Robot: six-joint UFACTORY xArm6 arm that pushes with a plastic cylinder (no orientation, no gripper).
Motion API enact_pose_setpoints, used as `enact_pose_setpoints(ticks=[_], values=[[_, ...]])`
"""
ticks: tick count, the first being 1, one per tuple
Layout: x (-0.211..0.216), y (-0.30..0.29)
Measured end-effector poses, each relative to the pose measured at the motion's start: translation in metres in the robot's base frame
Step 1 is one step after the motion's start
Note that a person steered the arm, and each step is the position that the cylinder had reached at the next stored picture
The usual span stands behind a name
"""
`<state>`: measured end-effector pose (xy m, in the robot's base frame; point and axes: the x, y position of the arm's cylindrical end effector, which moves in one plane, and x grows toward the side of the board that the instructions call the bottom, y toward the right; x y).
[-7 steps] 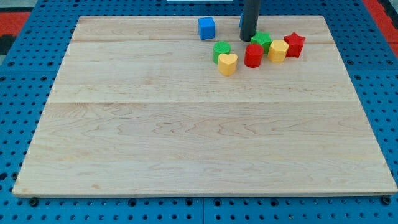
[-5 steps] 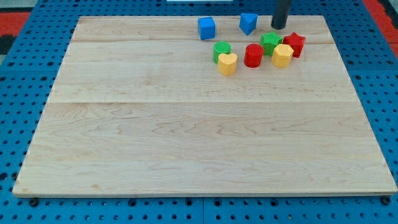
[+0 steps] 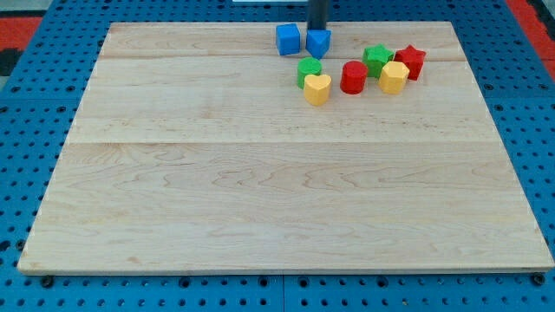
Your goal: Move the blue triangle towards top left
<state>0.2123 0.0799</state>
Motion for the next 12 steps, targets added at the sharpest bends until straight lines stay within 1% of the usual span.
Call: enact_pose_setpoints(ticks=[1, 2, 3, 4, 5, 6, 9, 10, 11, 12], values=[[0.015, 0.034], [0.033, 0.032], [0.036, 0.018], [0.033, -0.035], [0.03, -0.068], [0.03, -0.064], [0.024, -0.012], [-0.003, -0.002], [-0.001, -0.093], [0.001, -0.197]])
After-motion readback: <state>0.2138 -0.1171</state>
